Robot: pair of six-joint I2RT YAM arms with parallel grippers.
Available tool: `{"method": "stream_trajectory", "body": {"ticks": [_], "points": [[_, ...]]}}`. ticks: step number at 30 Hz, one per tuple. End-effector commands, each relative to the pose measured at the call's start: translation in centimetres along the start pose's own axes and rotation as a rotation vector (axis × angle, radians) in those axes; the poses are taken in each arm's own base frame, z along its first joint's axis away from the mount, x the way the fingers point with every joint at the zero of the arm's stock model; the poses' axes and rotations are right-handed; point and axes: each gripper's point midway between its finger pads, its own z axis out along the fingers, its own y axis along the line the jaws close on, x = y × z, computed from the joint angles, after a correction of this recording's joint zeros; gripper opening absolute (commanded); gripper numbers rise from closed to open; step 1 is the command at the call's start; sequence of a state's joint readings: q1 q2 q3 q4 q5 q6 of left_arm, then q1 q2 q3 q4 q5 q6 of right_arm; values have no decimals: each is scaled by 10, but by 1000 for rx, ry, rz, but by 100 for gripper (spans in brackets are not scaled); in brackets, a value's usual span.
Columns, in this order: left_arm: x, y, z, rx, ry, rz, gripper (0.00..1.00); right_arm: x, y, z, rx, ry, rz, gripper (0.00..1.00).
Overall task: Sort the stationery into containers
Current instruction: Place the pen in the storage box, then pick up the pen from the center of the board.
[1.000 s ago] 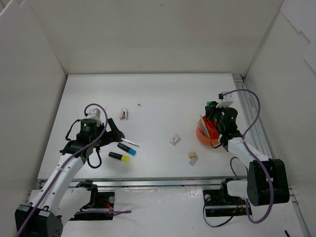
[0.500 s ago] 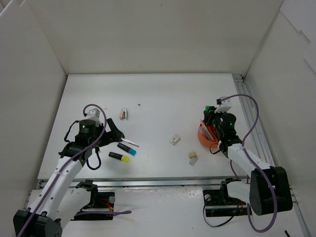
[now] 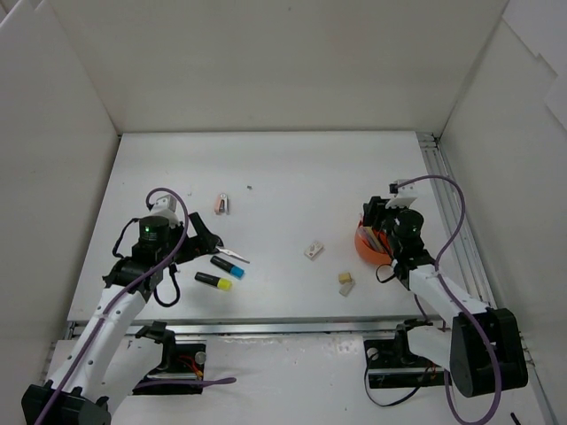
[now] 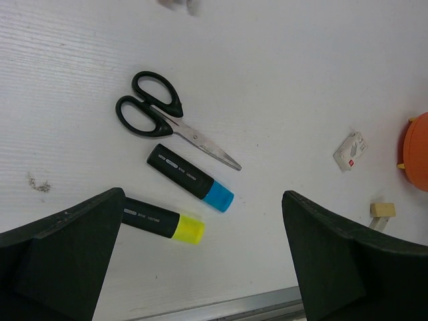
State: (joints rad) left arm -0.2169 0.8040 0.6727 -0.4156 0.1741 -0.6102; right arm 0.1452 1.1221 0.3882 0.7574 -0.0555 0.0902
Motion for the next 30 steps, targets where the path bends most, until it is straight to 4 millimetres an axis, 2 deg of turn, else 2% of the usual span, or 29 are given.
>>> {"method": "stream_trajectory", "body": {"ticks": [1,4,6,9,10,11,12,13,14,15,16,17,18,19,20,21,22,23,24,25,26,28,29,30], "points": [[-11,-5,-1,11,-40,-2,100,-41,4,-4,-7,-147,14,54],[-12,-6,-2,12,-42,-2,99,-48,9,-6,-27,-165,20,57],[-13,-6,-4,7,-45,-4,100,-67,15,-9,-48,-208,12,62],[-13,-1,-5,-26,-46,-27,99,-93,24,-13,-77,-236,13,77],[-10,2,-5,-43,-31,-30,99,-116,32,-14,-105,-262,8,82],[-8,5,-5,-57,-26,-44,99,-104,37,-12,-124,-182,-24,85],[-4,10,-4,-82,-10,-53,99,-106,52,-12,-172,-157,-44,98],[-1,12,-3,-94,0,-63,99,-123,64,-13,-205,-163,-66,98],[0,12,-3,-99,4,-71,99,-107,70,-9,-222,-87,-135,98],[5,16,-2,-115,23,-81,99,-115,93,-12,-281,-89,-168,98],[8,17,-2,-121,28,-94,100,-100,104,-10,-314,-27,-224,98],[8,19,-2,-128,22,-102,100,-94,128,-14,-383,-6,-253,98],[14,23,-2,-144,36,-115,100,-98,145,-16,-431,-8,-274,98],[15,24,-3,-148,35,-124,99,-79,158,-12,-473,53,-311,98],[16,24,-5,-146,31,-132,99,-69,183,-17,-543,78,-331,98],[19,26,-6,-148,34,-137,99,-69,196,-16,-573,84,-338,98],[20,26,-7,-149,32,-140,99,-48,209,-10,-613,137,-350,98],[20,26,-9,-145,23,-144,99,-39,232,-18,-684,154,-363,98],[22,27,-10,-149,30,-144,99,-37,245,-18,-709,163,-369,98],[23,28,-11,-151,32,-144,100,-20,255,-16,-735,201,-383,98],[24,27,-10,-148,40,-142,99,-12,274,-26,-795,208,-394,98],[24,30,-9,-157,43,-143,99,6,299,-32,-877,218,-395,98],[25,29,-8,-152,50,-139,99,17,318,-45,-948,231,-402,98],[24,28,-8,-148,50,-133,99,22,330,-50,-974,240,-407,98]]}}
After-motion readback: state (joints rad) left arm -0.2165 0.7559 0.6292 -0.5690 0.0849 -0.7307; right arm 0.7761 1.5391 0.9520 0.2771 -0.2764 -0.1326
